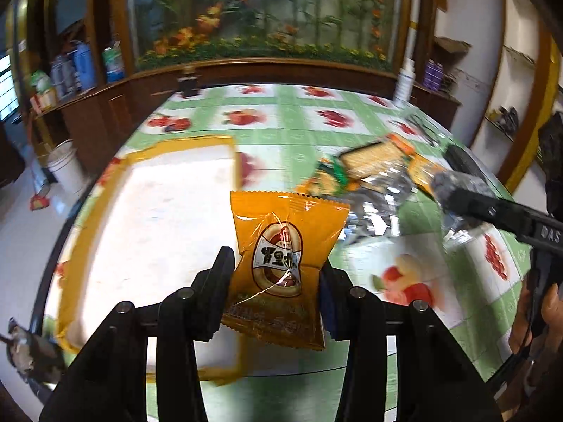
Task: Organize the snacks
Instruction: 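Carry both packs into the white foam box and open both grippers, then grasp the silver foil bag with the left gripper, then grasp the green-wrapped cracker pack with the right gripper while the left holds the foil bag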
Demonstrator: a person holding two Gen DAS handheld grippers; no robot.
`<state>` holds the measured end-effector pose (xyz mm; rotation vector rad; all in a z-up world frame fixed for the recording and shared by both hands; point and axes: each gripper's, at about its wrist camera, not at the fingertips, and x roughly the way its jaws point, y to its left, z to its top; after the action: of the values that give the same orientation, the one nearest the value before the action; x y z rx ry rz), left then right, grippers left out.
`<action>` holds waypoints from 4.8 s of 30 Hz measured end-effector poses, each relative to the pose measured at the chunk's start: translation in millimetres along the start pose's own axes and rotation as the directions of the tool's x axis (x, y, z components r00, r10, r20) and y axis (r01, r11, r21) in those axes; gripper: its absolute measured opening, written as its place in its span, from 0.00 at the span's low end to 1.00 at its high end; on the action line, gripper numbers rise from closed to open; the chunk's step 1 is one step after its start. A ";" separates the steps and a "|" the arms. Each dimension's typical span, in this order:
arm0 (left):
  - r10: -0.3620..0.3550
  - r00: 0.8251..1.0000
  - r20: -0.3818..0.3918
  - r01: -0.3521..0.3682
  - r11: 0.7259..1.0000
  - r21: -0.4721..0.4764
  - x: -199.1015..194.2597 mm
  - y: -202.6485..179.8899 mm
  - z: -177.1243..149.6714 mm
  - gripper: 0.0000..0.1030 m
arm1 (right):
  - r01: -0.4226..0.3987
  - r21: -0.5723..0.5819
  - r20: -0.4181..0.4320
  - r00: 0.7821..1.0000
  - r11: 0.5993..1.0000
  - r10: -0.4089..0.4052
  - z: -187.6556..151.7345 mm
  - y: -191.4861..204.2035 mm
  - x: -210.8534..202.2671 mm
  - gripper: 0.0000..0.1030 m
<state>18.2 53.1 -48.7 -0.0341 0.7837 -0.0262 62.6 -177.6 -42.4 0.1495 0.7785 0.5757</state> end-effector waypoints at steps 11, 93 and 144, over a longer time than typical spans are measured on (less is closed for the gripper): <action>0.115 0.993 -0.037 -0.120 0.981 -0.154 7.9 87.9 -16.5 0.41 | -0.168 -0.149 -0.105 0.982 0.974 0.154 4.4 102.9 63.3 0.68; -0.143 0.983 -0.117 0.173 0.935 0.309 71.7 -100.0 23.5 0.71 | 0.219 0.086 -0.038 0.975 0.972 -0.217 -8.7 -81.8 -1.4 0.85; -0.370 0.870 -0.326 0.425 0.898 0.117 102.8 -66.5 19.9 0.72 | -0.202 -0.404 -0.376 0.926 0.892 0.039 68.6 -26.7 168.3 0.46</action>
<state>104.3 -16.7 -104.5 -0.0156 1.0625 -0.5108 217.7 -103.3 -106.9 -0.3365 0.9777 0.9019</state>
